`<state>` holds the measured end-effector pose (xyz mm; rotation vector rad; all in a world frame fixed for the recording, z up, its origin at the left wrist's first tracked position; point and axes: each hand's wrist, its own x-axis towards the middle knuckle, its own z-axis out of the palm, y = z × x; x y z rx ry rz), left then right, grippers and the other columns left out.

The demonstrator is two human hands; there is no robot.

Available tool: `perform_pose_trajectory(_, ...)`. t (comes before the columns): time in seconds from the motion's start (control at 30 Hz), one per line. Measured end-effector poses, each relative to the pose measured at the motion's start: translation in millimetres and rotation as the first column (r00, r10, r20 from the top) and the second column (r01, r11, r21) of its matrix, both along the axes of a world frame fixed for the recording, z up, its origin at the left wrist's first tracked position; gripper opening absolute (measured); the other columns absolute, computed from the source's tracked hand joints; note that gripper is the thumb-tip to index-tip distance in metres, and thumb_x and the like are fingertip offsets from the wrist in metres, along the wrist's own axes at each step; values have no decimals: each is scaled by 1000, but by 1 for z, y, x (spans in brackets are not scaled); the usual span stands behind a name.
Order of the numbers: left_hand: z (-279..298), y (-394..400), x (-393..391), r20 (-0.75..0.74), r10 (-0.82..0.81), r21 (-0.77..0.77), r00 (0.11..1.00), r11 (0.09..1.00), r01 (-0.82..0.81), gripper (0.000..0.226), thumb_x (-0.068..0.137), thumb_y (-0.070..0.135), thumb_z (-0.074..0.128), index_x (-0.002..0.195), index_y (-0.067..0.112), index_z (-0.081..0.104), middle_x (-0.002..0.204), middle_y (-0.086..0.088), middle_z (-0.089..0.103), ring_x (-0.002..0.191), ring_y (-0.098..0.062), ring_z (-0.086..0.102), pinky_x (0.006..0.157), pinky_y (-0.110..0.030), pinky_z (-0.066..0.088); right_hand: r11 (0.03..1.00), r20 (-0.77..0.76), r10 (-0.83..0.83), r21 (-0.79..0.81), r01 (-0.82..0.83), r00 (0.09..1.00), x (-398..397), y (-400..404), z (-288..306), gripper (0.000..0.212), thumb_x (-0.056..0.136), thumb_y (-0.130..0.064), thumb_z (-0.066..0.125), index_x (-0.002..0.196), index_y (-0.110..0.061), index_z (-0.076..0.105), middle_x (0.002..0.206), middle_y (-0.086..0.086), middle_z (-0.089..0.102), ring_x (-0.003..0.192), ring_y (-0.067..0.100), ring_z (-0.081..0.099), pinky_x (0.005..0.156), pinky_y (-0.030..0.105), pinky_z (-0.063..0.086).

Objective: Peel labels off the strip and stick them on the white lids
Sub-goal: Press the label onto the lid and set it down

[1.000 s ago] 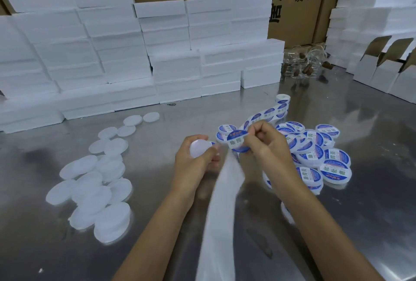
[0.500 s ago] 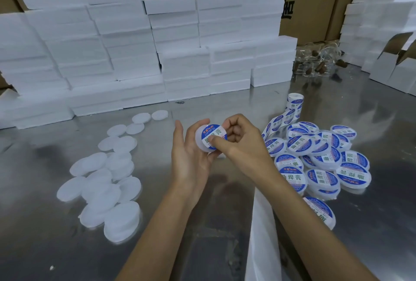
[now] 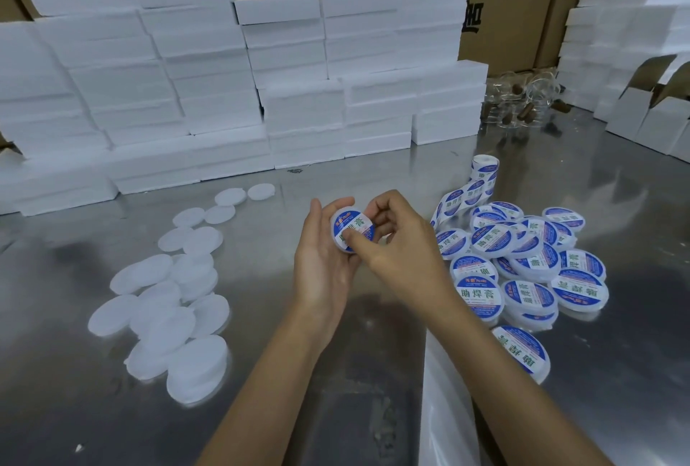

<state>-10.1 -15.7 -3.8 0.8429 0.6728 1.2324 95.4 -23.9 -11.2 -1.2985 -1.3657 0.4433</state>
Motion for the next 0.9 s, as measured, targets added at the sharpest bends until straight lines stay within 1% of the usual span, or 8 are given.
perform_pose_trajectory(0.07,0,0,-1,23,7,-12,1000,1000,-7,47,104,46,35,118,8,59,105,-16,66,100,-29,66,98,-41,50,999,83,-41,22,39,996,2,0,-1,36,74,-27,80,96,-28,51,89,-15,58,77,-2,57,60,11,43)
perform_pose_trajectory(0.17,0,1,-4,80,9,-36,997,999,-6,47,103,47,37,117,7,58,105,-21,70,98,-34,68,95,-42,52,995,170,-101,-8,104,980,9,-2,0,65,68,-52,80,116,-33,41,100,-15,47,87,0,51,61,17,42)
perform_pose_trajectory(0.23,0,0,-4,117,-12,-48,993,999,18,49,103,48,37,120,6,56,115,-24,70,106,-36,67,104,-46,47,984,355,-180,66,167,917,13,-5,0,57,69,-70,69,101,-31,42,96,-14,46,87,7,49,60,26,37)
perform_pose_trajectory(0.33,1,0,-4,158,-46,-58,986,997,56,53,102,51,35,122,6,56,127,-26,65,116,-38,62,114,-48,38,970,534,-243,146,195,810,11,-10,1,52,76,-79,51,76,-29,36,76,-10,46,73,13,45,60,29,29)
perform_pose_trajectory(0.5,3,0,-8,211,-128,-58,969,988,143,53,101,54,34,121,9,55,131,-23,64,121,-36,63,98,-41,51,978,520,-209,87,191,828,10,-6,-1,46,91,-65,37,71,-24,41,63,-6,47,63,19,50,54,30,30)
perform_pose_trajectory(0.7,3,-3,-2,185,-141,-31,973,988,149,52,97,54,37,119,10,57,130,-22,65,123,-33,62,111,-44,41,976,493,-219,97,197,842,13,-5,-4,30,104,-37,36,79,-23,45,66,-2,49,61,22,50,56,31,28)
perform_pose_trajectory(0.77,3,-4,0,152,-144,-12,978,989,148,56,96,58,36,121,11,55,129,-19,66,121,-31,64,109,-43,43,961,551,-268,98,258,790,11,-8,-3,38,102,-46,34,78,-21,48,64,-1,50,60,23,52,56,30,28)
perform_pose_trajectory(0.9,3,-9,3,112,-183,24,977,983,181,60,92,63,37,122,14,54,130,-17,66,123,-31,62,112,-47,40,906,587,-390,108,408,709,3,-13,0,67,82,-83,26,63,-23,46,52,-6,41,50,18,38,54,28,27)
